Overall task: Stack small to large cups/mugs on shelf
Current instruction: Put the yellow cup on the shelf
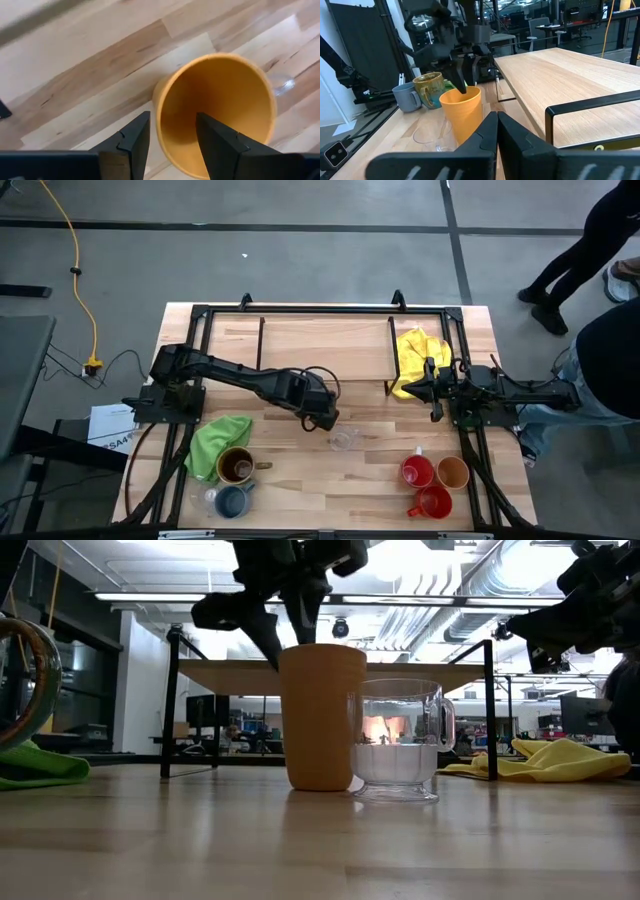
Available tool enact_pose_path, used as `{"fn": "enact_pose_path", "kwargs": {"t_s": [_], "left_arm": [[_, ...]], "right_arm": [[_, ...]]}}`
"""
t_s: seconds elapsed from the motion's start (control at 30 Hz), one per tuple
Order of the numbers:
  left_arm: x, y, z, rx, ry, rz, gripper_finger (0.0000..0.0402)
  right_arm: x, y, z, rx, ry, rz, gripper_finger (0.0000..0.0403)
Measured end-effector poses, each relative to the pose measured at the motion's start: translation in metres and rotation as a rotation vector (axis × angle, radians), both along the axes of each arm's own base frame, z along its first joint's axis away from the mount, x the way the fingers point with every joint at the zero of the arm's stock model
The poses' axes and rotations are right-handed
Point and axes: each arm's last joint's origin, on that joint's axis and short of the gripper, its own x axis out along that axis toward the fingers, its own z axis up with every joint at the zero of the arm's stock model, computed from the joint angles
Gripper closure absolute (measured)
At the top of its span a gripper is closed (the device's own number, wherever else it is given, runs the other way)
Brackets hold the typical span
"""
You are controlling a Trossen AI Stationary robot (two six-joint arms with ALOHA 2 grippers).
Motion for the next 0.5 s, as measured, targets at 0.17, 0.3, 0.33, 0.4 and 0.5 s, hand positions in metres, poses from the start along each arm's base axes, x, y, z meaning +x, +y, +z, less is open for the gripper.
{"fn": "enact_pose_path", "kwargs": {"t_s": [0.17, 0.3, 0.33, 0.4, 0.5], "left_arm": [[0.0025, 0.0002, -0.0096, -0.006, 0.038, -0.031, 0.0257], [0.0062, 0.0003, -0.0076, 0.014, 0.0, -0.028, 0.0257], [0.0051, 0.0005, -0.0083, 0.016, 0.012, -0.028, 0.0257], [0.0051, 0.0005, -0.0084, 0.016, 0.012, -0.028, 0.0257], [0.0048, 0.0001, -0.0086, 0.014, 0.017, -0.035, 0.0257]], "right_arm": [[0.0, 0.0, -0.0001, 0.0, 0.0, 0.0, 0.0402], [0.0, 0.0, 0.0, 0.0, 0.0, 0.0, 0.0402], [0.0, 0.0, -0.0001, 0.0, 0.0, 0.0, 0.0402], [0.0, 0.0, 0.0, 0.0, 0.0, 0.0, 0.0402], [0.0, 0.0, 0.0, 0.0, 0.0, 0.0, 0.0402]]}}
